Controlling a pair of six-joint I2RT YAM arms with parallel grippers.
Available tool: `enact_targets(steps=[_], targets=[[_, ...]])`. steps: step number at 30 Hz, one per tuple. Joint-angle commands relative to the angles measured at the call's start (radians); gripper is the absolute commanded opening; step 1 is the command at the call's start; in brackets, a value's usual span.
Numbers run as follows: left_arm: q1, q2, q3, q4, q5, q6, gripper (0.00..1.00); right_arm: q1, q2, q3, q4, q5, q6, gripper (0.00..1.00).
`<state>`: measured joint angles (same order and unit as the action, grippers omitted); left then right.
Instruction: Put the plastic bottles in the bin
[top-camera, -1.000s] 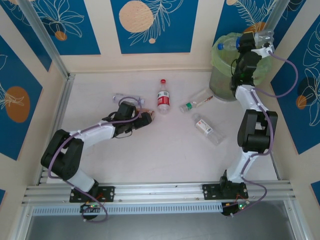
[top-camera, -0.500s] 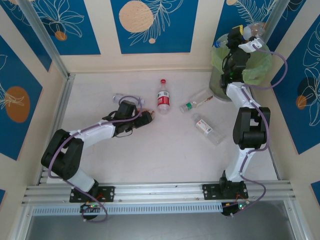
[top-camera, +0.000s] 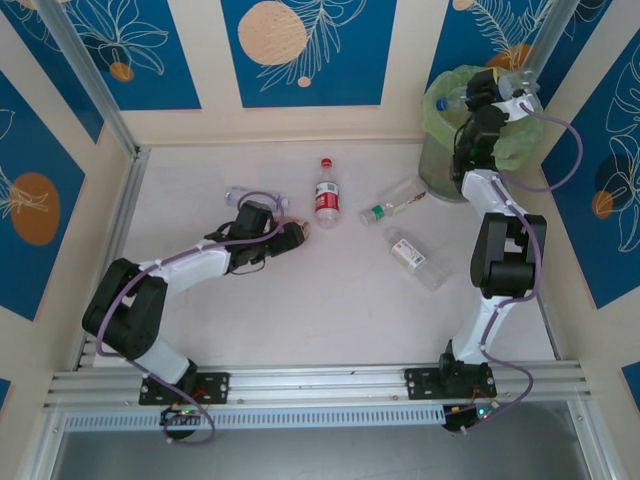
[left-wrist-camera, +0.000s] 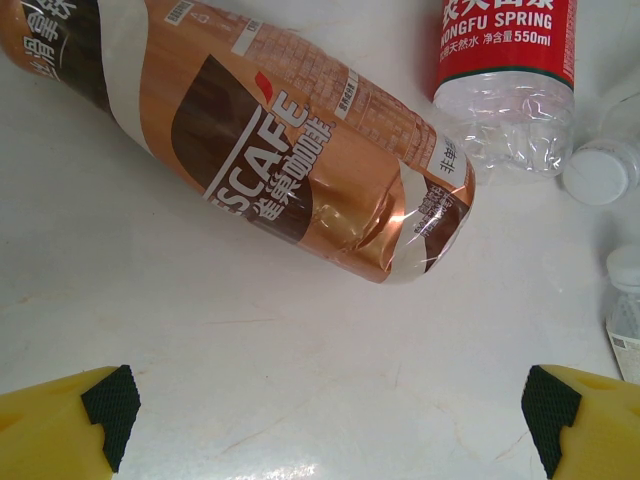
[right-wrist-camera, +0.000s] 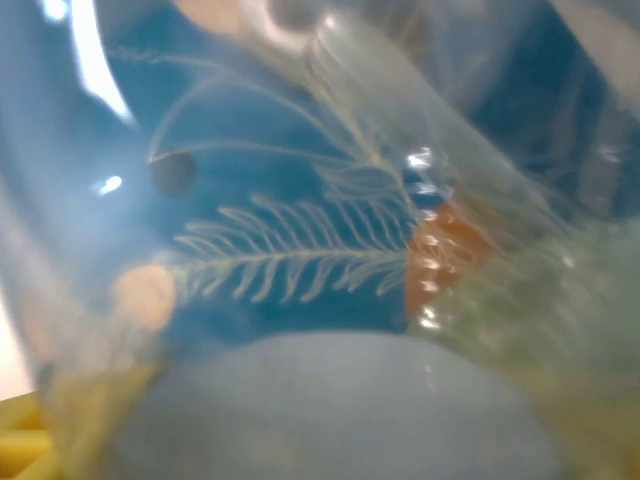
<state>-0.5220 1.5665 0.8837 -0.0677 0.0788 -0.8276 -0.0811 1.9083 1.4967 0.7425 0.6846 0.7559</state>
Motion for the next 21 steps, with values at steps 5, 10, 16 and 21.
enact_targets(steps=[5, 10, 16, 21], targets=[[-0.005, -0.017, 0.006, -0.012, 0.018, 0.015, 1.0, 0.001, -0.008, 0.083, -0.176, 0.06, -0.015, 0.96], [-0.007, -0.031, -0.005, -0.012, 0.014, 0.015, 1.0, 0.001, -0.039, 0.073, -0.207, 0.067, -0.013, 1.0], [-0.008, -0.046, -0.018, -0.013, 0.009, 0.013, 1.0, 0.001, -0.09, 0.058, -0.239, 0.057, -0.004, 1.0], [-0.008, -0.054, -0.022, -0.029, -0.002, 0.009, 1.0, 0.004, -0.151, 0.016, -0.25, 0.014, -0.019, 0.99]])
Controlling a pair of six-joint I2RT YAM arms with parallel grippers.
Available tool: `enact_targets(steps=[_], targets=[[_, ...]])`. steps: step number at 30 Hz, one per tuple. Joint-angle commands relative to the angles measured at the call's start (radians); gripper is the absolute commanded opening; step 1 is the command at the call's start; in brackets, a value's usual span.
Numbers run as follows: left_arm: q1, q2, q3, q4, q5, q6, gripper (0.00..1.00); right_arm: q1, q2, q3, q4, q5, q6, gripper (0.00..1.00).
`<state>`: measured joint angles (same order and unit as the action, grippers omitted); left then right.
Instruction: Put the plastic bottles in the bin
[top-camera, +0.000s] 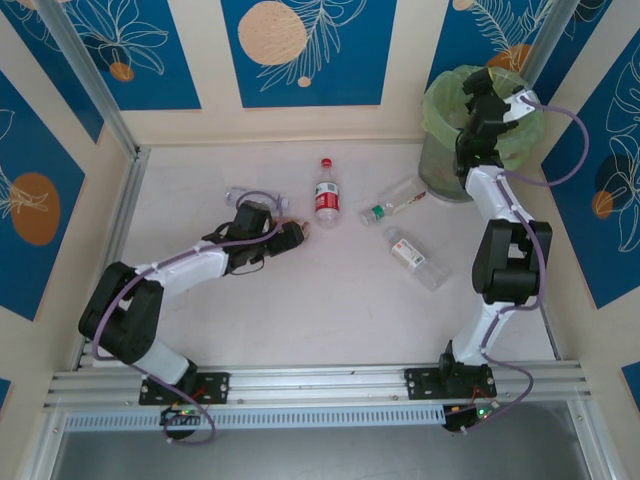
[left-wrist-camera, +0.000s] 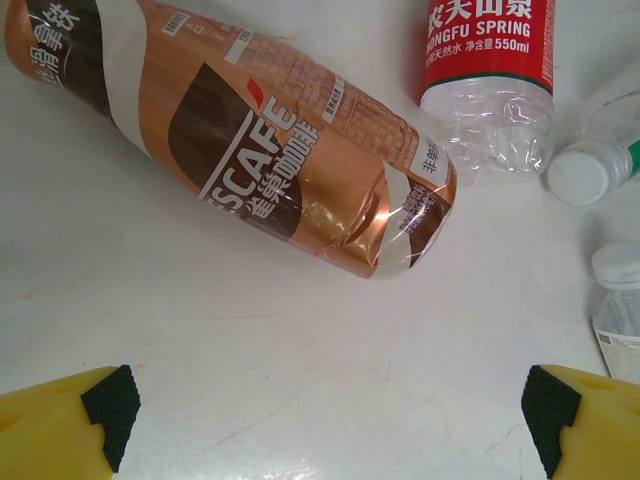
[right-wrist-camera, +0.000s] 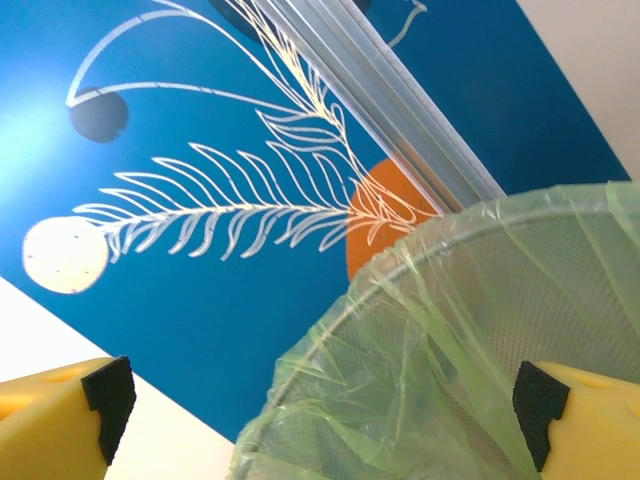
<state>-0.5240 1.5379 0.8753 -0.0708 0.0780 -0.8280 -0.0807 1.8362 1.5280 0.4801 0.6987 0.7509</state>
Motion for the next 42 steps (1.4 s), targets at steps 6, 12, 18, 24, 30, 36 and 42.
enact_targets(steps=[6, 12, 18, 24, 30, 36, 42], targets=[[-0.006, -0.036, -0.003, -0.062, -0.036, 0.007, 1.0, 0.01, -0.181, -0.102, -0.018, -0.087, -0.038, 0.99], [-0.007, -0.038, -0.006, -0.026, -0.016, -0.013, 1.0, 0.012, -0.295, -0.167, -0.118, -0.279, -0.042, 0.99], [-0.006, -0.039, 0.002, -0.028, 0.004, -0.015, 1.0, 0.031, -0.413, -0.215, -0.259, -0.492, -0.084, 1.0], [-0.006, -0.044, 0.074, -0.108, -0.018, 0.114, 1.0, 0.051, -0.509, -0.306, -0.355, -0.644, -0.117, 1.0], [0.0, -0.027, 0.19, -0.206, -0.106, 0.358, 1.0, 0.069, -0.565, -0.352, -0.455, -0.758, -0.162, 1.0], [0.025, 0.043, 0.272, -0.238, -0.138, 0.486, 1.0, 0.109, -0.605, -0.361, -0.597, -0.88, -0.19, 1.0], [0.082, 0.115, 0.345, -0.282, -0.076, 0.442, 1.0, 0.156, -0.63, -0.39, -0.681, -0.87, -0.243, 0.99]])
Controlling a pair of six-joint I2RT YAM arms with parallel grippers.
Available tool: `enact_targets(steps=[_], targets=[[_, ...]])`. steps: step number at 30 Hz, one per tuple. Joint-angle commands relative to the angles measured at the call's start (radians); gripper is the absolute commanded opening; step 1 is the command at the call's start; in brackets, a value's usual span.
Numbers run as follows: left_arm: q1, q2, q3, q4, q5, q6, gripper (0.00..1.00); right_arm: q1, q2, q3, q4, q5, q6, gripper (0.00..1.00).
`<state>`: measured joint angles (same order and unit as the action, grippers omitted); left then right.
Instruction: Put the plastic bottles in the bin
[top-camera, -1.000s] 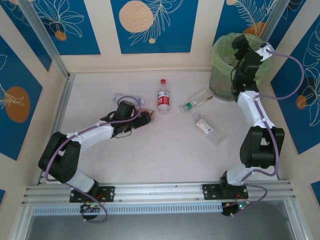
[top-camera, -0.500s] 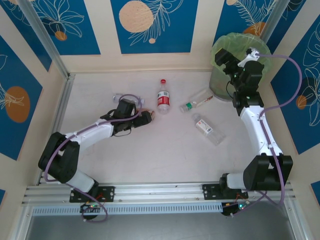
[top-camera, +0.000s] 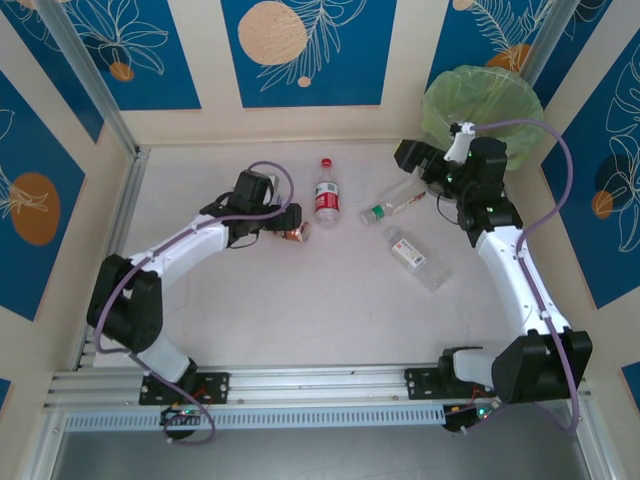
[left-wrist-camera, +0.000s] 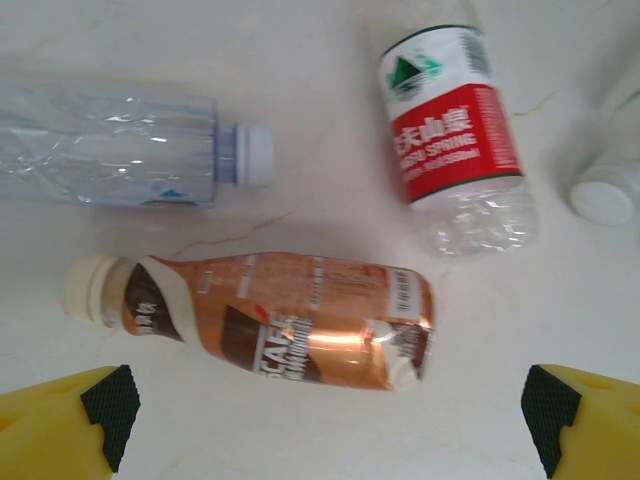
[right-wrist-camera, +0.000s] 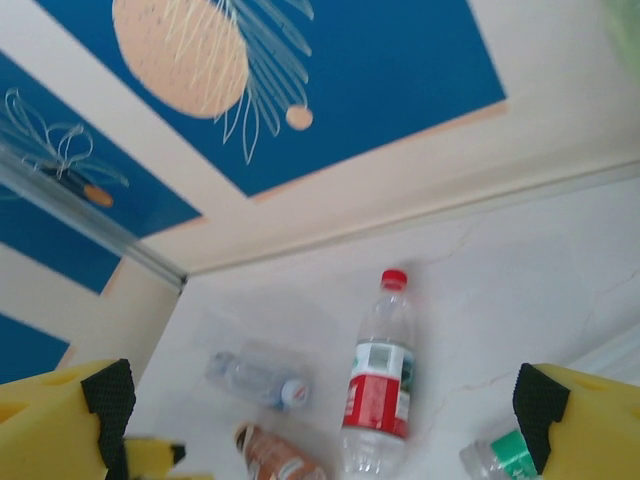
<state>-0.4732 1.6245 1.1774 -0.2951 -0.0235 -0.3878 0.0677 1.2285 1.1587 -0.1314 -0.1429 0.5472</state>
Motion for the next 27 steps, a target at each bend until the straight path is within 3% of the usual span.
enact_targets(steps=[1, 6, 15, 18, 27], targets=[[0.042, 0.039, 0.054, -0.065, 0.036, -0.036, 1.0, 0.009, -0.024, -0.034, -0.07, -0.032, -0.033, 0.99], [0.063, 0.088, 0.066, -0.05, 0.056, -0.287, 1.0, 0.017, -0.024, -0.09, -0.054, -0.034, 0.016, 0.99], [0.068, 0.094, 0.017, -0.05, -0.23, -0.783, 1.0, 0.023, -0.018, -0.121, -0.058, -0.043, 0.035, 0.98], [0.068, 0.106, -0.012, -0.04, -0.262, -0.951, 1.0, 0.024, -0.021, -0.119, -0.065, -0.038, 0.033, 0.98], [0.066, 0.206, 0.117, -0.214, -0.287, -1.123, 0.9, 0.031, -0.016, -0.134, -0.046, -0.026, 0.055, 0.98]])
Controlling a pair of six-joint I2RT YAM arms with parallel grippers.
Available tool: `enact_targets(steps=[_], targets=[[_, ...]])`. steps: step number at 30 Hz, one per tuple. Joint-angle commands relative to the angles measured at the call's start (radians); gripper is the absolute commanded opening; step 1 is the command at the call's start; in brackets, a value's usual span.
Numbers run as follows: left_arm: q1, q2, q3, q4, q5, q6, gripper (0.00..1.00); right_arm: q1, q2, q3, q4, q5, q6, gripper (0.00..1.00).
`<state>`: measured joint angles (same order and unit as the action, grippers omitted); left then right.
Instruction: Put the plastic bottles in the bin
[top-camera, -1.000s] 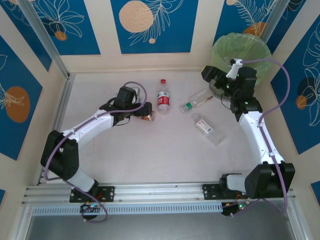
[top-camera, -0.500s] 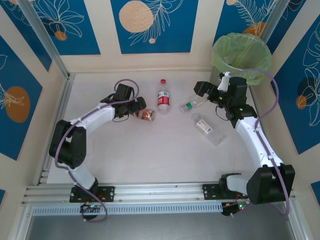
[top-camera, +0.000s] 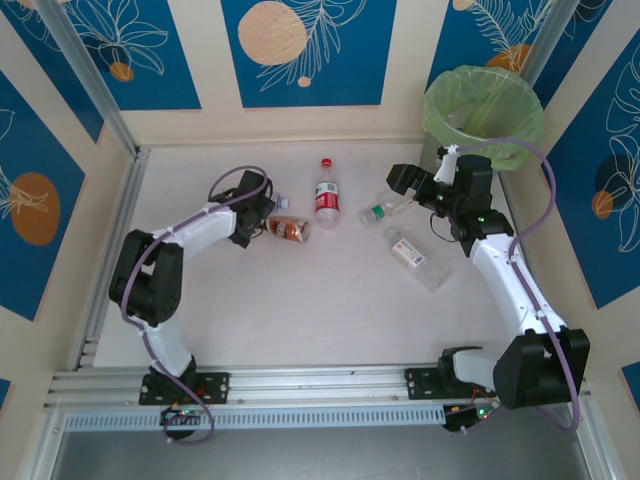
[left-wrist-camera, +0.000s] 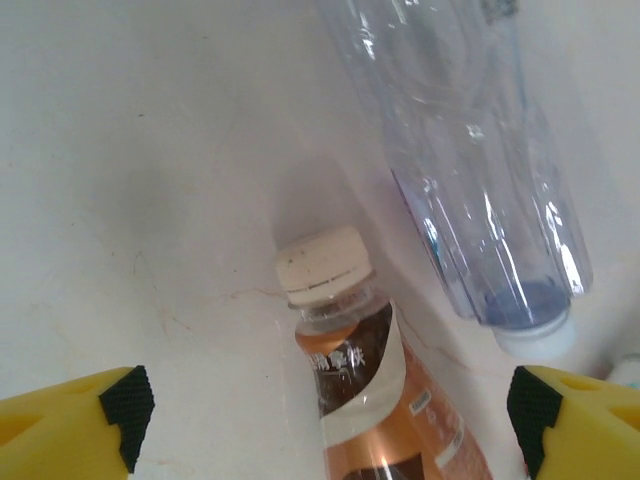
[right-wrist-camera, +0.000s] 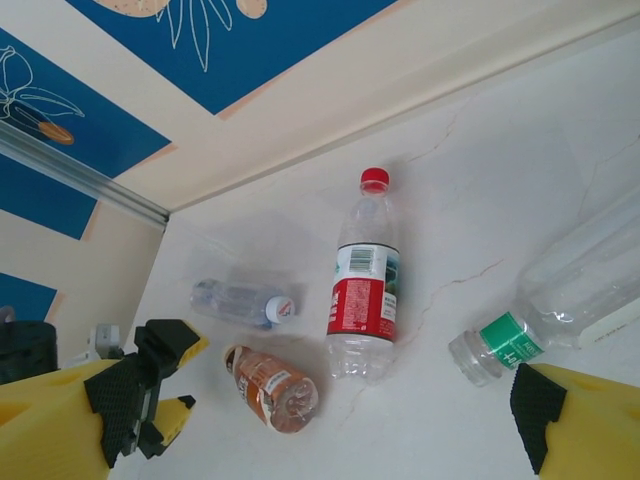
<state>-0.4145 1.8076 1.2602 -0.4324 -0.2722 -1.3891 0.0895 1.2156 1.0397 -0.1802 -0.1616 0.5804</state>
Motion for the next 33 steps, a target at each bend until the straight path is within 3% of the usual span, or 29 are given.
enact_targets(steps=[1, 9, 17, 26, 33], targets=[[0.006, 0.031, 0.034, -0.065, -0.033, -0.129, 0.89, 0.012, -0.004, -0.018, 0.006, -0.007, 0.027, 0.98], [0.008, 0.136, 0.117, -0.072, 0.025, -0.136, 0.81, 0.026, 0.004, -0.031, 0.015, -0.003, 0.044, 0.98], [0.008, 0.209, 0.157, -0.089, 0.043, -0.137, 0.66, 0.041, 0.013, -0.035, 0.005, 0.004, 0.042, 0.98], [0.006, 0.25, 0.163, -0.089, 0.038, -0.12, 0.65, 0.045, 0.014, -0.027, -0.006, 0.017, 0.034, 0.98], [0.004, 0.276, 0.177, -0.089, 0.008, -0.059, 0.57, 0.05, 0.012, -0.025, -0.028, 0.017, 0.032, 0.98]])
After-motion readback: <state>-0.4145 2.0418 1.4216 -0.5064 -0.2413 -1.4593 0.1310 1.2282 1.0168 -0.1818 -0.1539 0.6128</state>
